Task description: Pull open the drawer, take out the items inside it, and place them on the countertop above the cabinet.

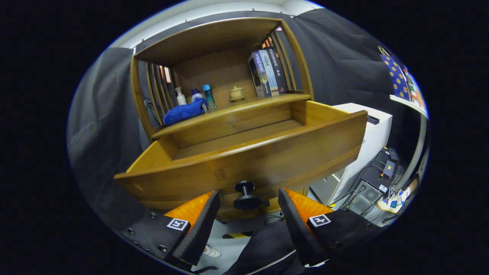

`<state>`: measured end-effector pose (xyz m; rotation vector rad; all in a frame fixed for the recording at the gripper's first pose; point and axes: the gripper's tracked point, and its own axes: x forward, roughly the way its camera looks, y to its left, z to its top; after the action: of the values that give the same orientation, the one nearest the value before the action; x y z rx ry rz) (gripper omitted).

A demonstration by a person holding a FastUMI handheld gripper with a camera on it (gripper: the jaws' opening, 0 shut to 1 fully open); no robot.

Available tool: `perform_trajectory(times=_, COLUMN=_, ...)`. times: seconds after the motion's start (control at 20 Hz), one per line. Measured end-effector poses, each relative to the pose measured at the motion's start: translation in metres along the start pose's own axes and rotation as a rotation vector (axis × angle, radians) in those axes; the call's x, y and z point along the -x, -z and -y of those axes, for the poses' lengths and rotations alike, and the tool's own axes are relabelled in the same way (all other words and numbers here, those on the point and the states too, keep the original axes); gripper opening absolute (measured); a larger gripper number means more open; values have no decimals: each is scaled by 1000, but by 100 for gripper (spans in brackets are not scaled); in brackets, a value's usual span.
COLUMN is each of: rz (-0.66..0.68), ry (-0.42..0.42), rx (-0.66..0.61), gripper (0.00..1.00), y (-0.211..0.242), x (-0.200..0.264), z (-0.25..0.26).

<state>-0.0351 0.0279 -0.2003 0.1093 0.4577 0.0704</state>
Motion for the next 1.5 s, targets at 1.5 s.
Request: perform_trajectory(times=1.5, rz=-618, ry=1, rx=258, gripper=99, y=-30, x=-193, z=-40)
